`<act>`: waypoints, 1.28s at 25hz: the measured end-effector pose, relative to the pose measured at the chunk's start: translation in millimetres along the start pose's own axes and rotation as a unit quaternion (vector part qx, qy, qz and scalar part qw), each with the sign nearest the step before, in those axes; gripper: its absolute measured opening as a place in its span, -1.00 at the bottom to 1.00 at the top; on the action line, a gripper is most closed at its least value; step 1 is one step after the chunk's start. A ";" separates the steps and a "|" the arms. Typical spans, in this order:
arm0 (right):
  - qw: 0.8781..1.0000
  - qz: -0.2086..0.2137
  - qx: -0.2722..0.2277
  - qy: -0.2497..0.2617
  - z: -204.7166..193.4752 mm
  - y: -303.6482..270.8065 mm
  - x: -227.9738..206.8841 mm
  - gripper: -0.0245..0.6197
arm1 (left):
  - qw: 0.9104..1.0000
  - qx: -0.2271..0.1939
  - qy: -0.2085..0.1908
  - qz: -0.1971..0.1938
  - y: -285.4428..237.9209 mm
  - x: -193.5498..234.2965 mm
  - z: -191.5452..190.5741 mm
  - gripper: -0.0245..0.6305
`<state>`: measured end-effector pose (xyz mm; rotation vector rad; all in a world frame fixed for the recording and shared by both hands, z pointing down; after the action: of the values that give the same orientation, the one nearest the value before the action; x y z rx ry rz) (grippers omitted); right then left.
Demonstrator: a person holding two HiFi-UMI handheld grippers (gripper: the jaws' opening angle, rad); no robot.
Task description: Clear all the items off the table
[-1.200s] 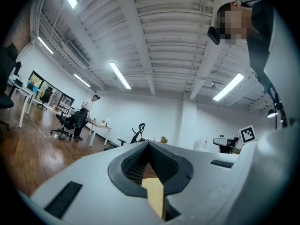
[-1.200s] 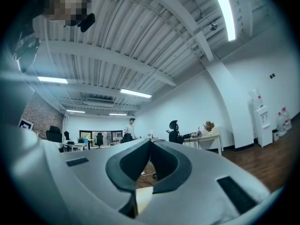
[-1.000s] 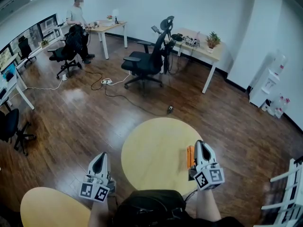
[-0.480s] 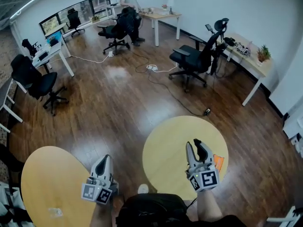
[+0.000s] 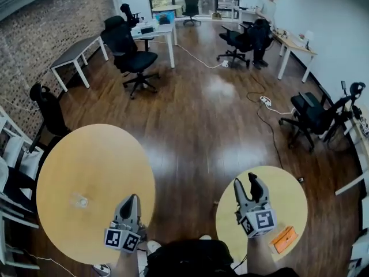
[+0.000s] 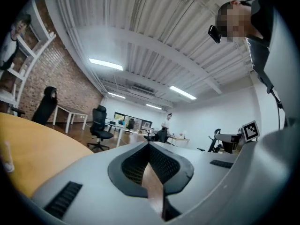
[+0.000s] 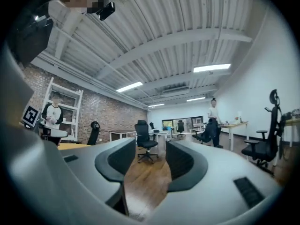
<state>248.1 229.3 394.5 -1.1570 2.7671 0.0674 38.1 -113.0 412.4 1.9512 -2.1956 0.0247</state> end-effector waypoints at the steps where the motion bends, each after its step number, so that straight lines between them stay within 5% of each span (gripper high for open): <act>1: 1.000 0.015 0.001 0.002 2.4 -6.2 8.2 -0.28 | 1.000 -0.006 -0.003 0.020 11.3 8.6 3.1 -0.95; 8: 0.995 0.101 0.009 0.001 3.4 -62.9 111.3 -0.28 | 0.994 -0.047 -0.022 0.096 78.9 91.7 38.5 -0.95; 15: 0.976 0.217 0.021 0.007 -14.0 -108.8 239.2 -0.28 | 0.979 -0.068 -0.033 0.190 174.4 161.0 58.7 -0.95; 23: 0.942 0.333 0.048 0.015 -52.9 -148.5 388.1 -0.28 | 0.948 -0.079 -0.061 0.302 289.7 219.7 78.6 -0.95; 32: 0.896 0.433 0.100 0.024 -90.6 -176.4 490.6 -0.28 | 0.909 -0.065 -0.064 0.407 368.5 219.0 85.6 -0.95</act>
<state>22.8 -249.1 414.1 0.1810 2.9926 -0.1514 -359.9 -293.8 409.2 0.8706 -2.8385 -0.1248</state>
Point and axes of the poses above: the fingertips, and each gripper's own axes: y backward along the fingers, x to its left, z out of its top, the point moved 6 cm from there along y, backward along the fingers, and after that the axes turned 5 degrees about -y, right-handed, at the moved point
